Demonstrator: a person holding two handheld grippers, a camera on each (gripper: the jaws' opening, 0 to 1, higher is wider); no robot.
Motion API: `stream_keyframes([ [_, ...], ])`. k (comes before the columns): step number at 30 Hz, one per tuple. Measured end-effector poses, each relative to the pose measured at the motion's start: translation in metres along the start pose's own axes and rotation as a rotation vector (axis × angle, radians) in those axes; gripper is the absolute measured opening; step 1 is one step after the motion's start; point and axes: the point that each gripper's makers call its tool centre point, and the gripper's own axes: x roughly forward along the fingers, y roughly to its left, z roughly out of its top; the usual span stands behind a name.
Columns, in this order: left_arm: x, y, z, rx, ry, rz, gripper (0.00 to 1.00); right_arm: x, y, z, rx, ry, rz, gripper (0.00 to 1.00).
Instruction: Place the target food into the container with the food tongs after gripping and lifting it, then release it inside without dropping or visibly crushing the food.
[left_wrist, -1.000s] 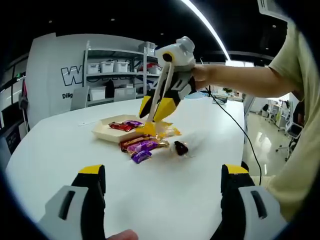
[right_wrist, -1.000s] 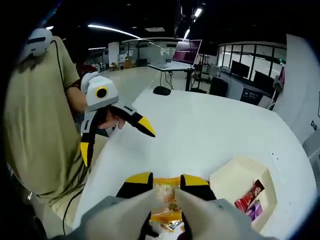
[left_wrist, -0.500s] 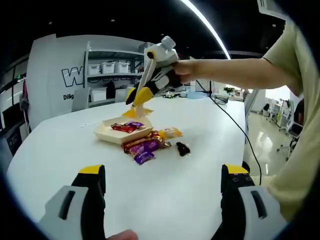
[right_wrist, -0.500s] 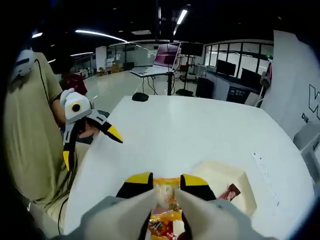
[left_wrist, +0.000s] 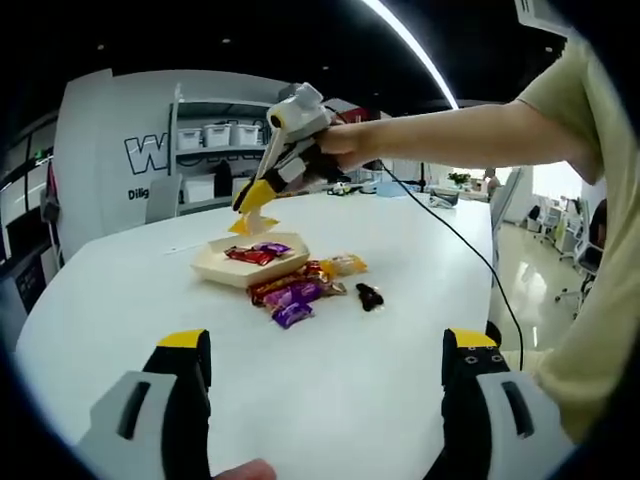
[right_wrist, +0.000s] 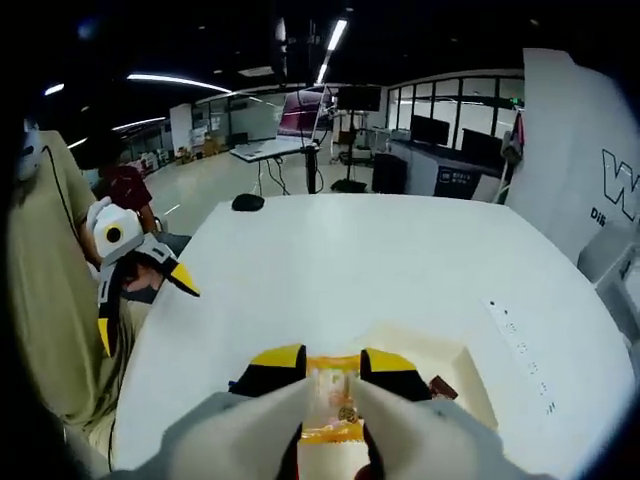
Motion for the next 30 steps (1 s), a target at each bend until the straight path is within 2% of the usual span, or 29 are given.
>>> stream_keyframes([
  [12, -0.002, 0.003, 0.0, -0.002, 0.001, 0.01, 0.93, 0.014, -0.024, 0.007, 0.032, -0.006, -0.046, 0.16],
  [22, -0.004, 0.004, -0.002, -0.008, 0.002, 0.014, 0.93, 0.028, -0.042, 0.006, 0.057, -0.005, -0.13, 0.19],
  [30, -0.005, 0.004, -0.003, -0.011, 0.0, 0.016, 0.93, 0.035, -0.037, 0.006, 0.081, -0.007, -0.12, 0.19],
])
